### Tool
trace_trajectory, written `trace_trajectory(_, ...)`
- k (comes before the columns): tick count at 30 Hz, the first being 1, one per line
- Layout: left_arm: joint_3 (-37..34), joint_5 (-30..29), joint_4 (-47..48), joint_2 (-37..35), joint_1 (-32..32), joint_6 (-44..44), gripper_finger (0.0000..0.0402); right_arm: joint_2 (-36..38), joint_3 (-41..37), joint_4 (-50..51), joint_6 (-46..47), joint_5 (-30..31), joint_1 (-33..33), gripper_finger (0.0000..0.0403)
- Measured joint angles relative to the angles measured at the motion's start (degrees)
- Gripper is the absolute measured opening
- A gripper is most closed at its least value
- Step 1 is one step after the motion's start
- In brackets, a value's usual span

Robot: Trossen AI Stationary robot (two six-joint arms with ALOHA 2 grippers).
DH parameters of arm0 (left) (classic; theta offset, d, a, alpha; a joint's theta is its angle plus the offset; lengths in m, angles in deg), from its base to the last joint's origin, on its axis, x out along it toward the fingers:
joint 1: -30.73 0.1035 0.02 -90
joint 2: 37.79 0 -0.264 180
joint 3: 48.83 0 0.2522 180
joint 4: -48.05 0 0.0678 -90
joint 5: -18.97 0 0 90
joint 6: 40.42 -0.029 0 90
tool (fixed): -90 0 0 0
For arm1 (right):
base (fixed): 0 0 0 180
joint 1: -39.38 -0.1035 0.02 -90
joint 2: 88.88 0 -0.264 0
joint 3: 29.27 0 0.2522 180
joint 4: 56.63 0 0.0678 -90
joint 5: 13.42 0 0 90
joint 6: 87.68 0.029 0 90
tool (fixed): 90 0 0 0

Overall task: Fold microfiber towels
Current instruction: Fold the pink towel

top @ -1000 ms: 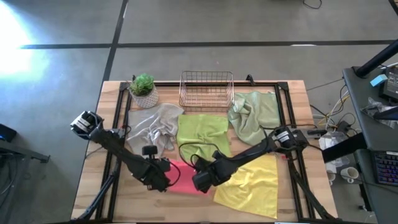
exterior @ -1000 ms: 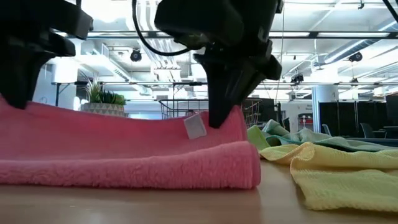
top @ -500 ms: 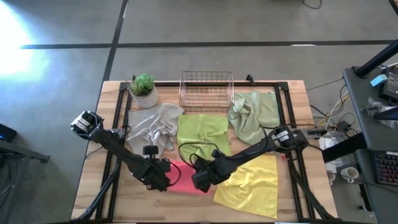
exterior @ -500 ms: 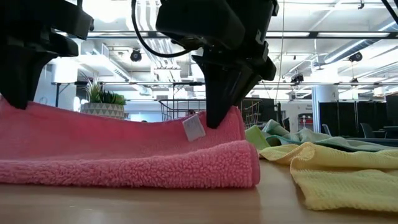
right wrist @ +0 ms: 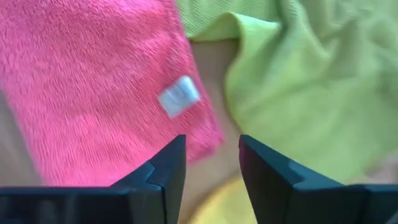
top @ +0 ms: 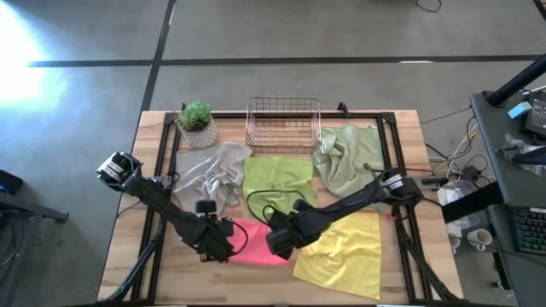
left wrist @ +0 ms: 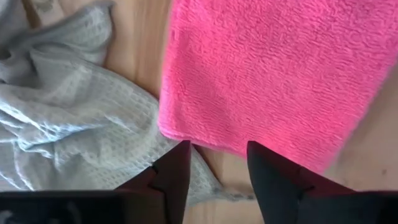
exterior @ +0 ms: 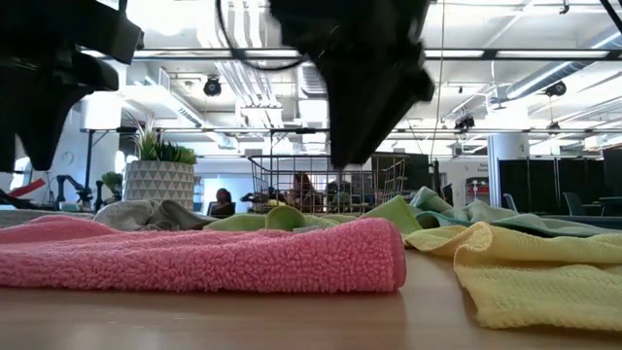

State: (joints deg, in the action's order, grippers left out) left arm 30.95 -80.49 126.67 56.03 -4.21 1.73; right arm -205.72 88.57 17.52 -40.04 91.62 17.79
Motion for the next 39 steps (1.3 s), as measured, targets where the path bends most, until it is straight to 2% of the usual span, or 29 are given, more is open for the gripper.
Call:
trace_trajectory(5, 0.0, -1.2, -6.3, -0.1, 0.0, 3.9, 0.0141, 4.9, -0.3, 7.2, -3.6, 1.9, -0.7, 0.0145)
trace_trajectory(12, 0.0, -7.5, -30.0, -0.1, 0.1, 1.0, 0.0125, 13.5, -6.4, 8.3, -8.8, 3.0, -2.1, 0.0131)
trace_trajectory(15, 0.0, -11.6, -35.8, -0.1, 0.1, -0.6, 0.0119, 17.5, -11.3, 7.6, -8.8, 3.3, -2.3, 0.0124)
trace_trajectory(18, 0.0, -15.2, -40.0, 0.4, 0.2, -1.0, 0.0113, 21.8, -17.8, 3.3, -8.8, 3.2, -2.5, 0.0116)
trace_trajectory(26, 0.0, -15.3, -52.5, 7.3, 1.0, -0.8, 0.0094, 31.4, -33.4, -16.8, -8.9, -0.9, -3.0, 0.0093)
trace_trajectory(32, 0.0, -15.1, -58.5, 10.9, 2.2, 1.0, 0.0077, 33.6, -36.8, -19.6, -10.5, -2.6, -3.0, 0.0072)
trace_trajectory(39, 0.0, -14.5, -59.0, 14.2, 2.6, 4.0, 0.0037, 33.7, -37.6, -19.6, -14.5, -3.6, -3.0, 0.0047)
